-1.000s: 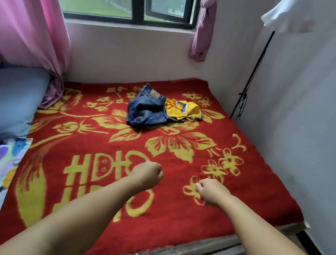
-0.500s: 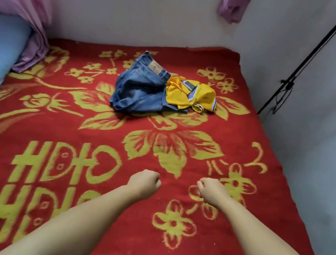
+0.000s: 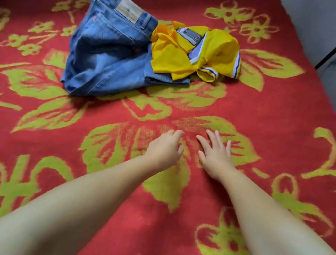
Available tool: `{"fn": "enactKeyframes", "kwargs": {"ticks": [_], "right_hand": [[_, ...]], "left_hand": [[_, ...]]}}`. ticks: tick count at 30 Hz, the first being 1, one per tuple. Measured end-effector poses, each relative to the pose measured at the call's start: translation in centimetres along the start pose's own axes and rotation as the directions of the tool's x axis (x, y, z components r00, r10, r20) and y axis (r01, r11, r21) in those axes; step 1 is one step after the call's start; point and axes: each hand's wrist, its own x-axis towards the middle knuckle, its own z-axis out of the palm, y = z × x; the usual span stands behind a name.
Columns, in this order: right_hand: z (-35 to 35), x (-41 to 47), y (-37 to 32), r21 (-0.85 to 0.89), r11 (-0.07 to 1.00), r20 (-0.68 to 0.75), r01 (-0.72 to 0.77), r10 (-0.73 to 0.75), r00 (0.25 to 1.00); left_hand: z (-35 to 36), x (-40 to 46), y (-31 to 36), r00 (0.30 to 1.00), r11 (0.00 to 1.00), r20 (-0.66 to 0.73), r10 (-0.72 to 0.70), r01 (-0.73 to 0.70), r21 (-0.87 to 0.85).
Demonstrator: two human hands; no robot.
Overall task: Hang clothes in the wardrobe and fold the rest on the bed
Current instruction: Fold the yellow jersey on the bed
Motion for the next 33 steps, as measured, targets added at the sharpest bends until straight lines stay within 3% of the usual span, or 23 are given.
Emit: {"fn": "enactKeyframes", "kwargs": {"ticks": [3, 6, 12, 19, 25, 30, 33], "right_hand": [[1.0, 2.1, 1.8, -0.109, 0.992, -0.164, 0.067, -0.085, 0.983], [0.8, 3.5, 2.2, -0.102, 0.993, -0.279, 0.059, -0.085, 0.956], [-0.1, 4.5, 2.2, -0.093, 0.995, -0.251, 0.037, -0.06, 0.966], [-0.1, 4.7, 2.5, -0.132, 0.99, -0.328, 0.044, -0.086, 0.941], [-0.1, 4.9, 2.7, -0.112, 0.992, -0.331, 0.051, -0.086, 0.94], [0.2, 5.2, 2.7, -0.08, 0.996, -0.338, 0.049, -0.074, 0.938], [0.1, 5.5, 2.8, -0.107, 0.994, -0.347, 0.027, -0.063, 0.936]], "left_hand": [[0.5, 6.2, -0.4, 0.992, 0.997, -0.108, 0.068, -0.066, 0.029], [0.8, 12.1, -0.1, 0.975, 0.989, -0.162, 0.149, -0.143, 0.046], [-0.3, 22.3, 1.6, 0.977, 0.966, -0.119, 0.179, -0.151, 0.211], [-2.0, 28.5, 3.9, 0.985, 0.921, -0.117, 0.128, -0.074, 0.383], [-1.0, 23.6, 1.8, 0.97, 0.883, -0.105, 0.217, -0.15, 0.444], [1.6, 14.3, -2.9, 0.884, 0.859, -0.298, 0.361, -0.192, 0.474], [3.3, 9.7, -4.4, 0.878, 0.878, -0.334, 0.343, -0.173, 0.447]]}}
